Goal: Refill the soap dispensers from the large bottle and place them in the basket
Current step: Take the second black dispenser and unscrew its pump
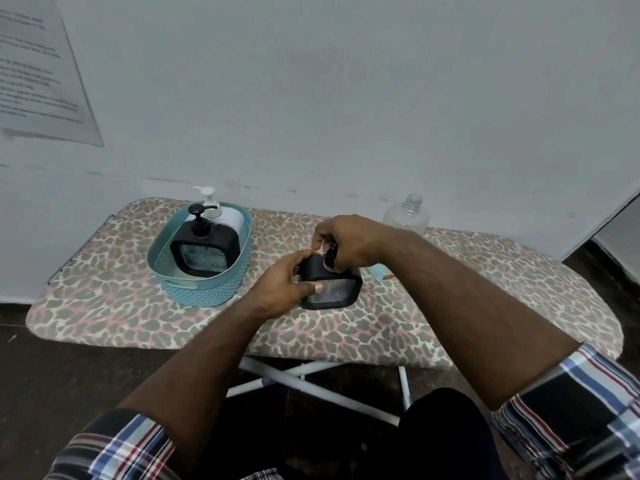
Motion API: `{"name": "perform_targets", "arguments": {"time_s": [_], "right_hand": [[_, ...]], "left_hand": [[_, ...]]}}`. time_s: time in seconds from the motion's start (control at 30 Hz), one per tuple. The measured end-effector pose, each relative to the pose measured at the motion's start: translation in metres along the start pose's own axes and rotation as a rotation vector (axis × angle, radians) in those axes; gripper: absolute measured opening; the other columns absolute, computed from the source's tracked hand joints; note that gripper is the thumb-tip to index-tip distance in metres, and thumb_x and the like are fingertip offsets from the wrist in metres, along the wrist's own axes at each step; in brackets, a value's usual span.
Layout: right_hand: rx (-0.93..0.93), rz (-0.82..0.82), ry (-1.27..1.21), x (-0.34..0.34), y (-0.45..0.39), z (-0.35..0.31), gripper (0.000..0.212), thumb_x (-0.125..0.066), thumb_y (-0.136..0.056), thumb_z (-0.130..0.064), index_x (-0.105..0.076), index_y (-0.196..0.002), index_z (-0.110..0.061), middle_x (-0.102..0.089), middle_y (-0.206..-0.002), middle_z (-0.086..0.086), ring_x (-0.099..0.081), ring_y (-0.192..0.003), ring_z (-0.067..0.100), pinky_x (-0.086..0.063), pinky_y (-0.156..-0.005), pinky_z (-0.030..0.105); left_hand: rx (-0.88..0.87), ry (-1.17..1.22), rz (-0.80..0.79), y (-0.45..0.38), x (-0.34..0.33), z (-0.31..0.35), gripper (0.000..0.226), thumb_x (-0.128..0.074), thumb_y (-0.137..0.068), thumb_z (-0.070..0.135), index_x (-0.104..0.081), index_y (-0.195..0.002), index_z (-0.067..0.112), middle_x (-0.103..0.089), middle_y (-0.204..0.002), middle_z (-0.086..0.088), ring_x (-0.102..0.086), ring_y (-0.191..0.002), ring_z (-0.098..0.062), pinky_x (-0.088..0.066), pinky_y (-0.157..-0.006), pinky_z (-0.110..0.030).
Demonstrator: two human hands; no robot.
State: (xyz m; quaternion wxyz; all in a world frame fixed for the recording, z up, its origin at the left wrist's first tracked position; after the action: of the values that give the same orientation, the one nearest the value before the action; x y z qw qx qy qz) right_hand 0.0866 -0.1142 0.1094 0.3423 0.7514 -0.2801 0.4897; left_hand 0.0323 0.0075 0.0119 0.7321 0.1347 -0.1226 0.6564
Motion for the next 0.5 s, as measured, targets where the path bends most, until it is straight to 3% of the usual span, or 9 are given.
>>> {"name": "perform_targets", "arguments": {"time_s": [0.07, 0.13, 0.23, 0.3, 0.4, 0.47, 0.5], "right_hand": [[-0.046, 0.043, 0.02, 0.003, -0.001, 0.002, 0.046, -0.083, -0.079, -0.037, -0.062, -0.115, -0.018, -0.061, -0.101, -0.004, -0.059, -0.094, 0.019, -0.044, -0.07, 0.03], [-0.09, 0.089, 0.088, 0.004, -0.002, 0.004, 0.042, -0.08, -0.081, -0.047, -0.062, -0.101, -0.015, -0.061, -0.088, -0.002, -0.058, -0.085, 0.019, -0.04, -0.062, 0.029], [-0.065, 0.033, 0.007, -0.001, -0.002, 0.006, 0.033, -0.081, -0.08, -0.022, -0.063, -0.108, -0.018, -0.059, -0.092, -0.004, -0.058, -0.089, 0.021, -0.042, -0.061, 0.028], [-0.043, -0.009, -0.102, 0.0, 0.001, 0.006, 0.048, -0.08, -0.077, -0.011, -0.06, -0.12, -0.021, -0.057, -0.102, -0.003, -0.058, -0.096, 0.021, -0.049, -0.069, 0.032], [-0.097, 0.068, -0.118, 0.003, 0.003, 0.009, 0.06, -0.086, -0.076, -0.033, -0.053, -0.123, -0.019, -0.057, -0.105, -0.004, -0.059, -0.099, 0.02, -0.049, -0.074, 0.035], [-0.154, 0.14, -0.023, 0.003, 0.003, 0.011, 0.052, -0.08, -0.08, -0.044, -0.054, -0.115, -0.015, -0.062, -0.102, 0.0, -0.059, -0.095, 0.022, -0.046, -0.069, 0.033], [-0.157, 0.152, -0.008, 0.002, 0.003, 0.011, 0.047, -0.079, -0.081, -0.04, -0.055, -0.113, -0.015, -0.063, -0.1, 0.001, -0.06, -0.094, 0.022, -0.046, -0.067, 0.033]], "left_hand": [[-0.002, -0.01, -0.002, 0.0, 0.001, 0.001, 0.051, -0.079, -0.088, 0.014, -0.057, -0.129, 0.034, -0.065, -0.13, 0.003, -0.061, -0.124, -0.014, -0.053, -0.106, -0.046], [-0.008, -0.009, -0.004, 0.0, 0.001, 0.002, 0.048, -0.077, -0.09, 0.01, -0.058, -0.128, 0.033, -0.066, -0.129, 0.002, -0.061, -0.124, -0.015, -0.054, -0.105, -0.043], [-0.001, -0.014, -0.008, 0.0, 0.0, 0.001, 0.05, -0.076, -0.09, 0.009, -0.056, -0.13, 0.032, -0.065, -0.129, 0.002, -0.06, -0.124, -0.013, -0.053, -0.106, -0.042], [0.002, -0.02, -0.01, -0.001, 0.001, 0.0, 0.052, -0.076, -0.09, 0.01, -0.056, -0.133, 0.03, -0.065, -0.13, 0.002, -0.06, -0.124, -0.013, -0.052, -0.107, -0.044], [-0.011, -0.022, -0.012, -0.001, 0.0, 0.001, 0.05, -0.076, -0.09, 0.009, -0.057, -0.132, 0.029, -0.065, -0.129, 0.002, -0.061, -0.123, -0.012, -0.054, -0.104, -0.042], [-0.011, -0.014, -0.012, 0.0, 0.0, 0.001, 0.049, -0.075, -0.09, 0.009, -0.057, -0.13, 0.03, -0.065, -0.129, 0.003, -0.061, -0.124, -0.012, -0.054, -0.103, -0.038], [-0.006, -0.019, -0.014, 0.0, 0.0, 0.002, 0.049, -0.075, -0.091, 0.009, -0.057, -0.131, 0.031, -0.065, -0.13, 0.003, -0.06, -0.124, -0.012, -0.054, -0.103, -0.037]]}}
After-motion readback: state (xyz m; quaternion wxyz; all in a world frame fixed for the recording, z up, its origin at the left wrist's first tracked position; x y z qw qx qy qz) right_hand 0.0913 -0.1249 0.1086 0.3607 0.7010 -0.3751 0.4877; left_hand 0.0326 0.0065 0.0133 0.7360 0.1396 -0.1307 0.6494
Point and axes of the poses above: each hand's wrist, its own y-axis away from the middle knuckle, its own x-axis out of the back of the hand, z = x × y, the point moved 6 cm from there along -y, towards the middle knuckle
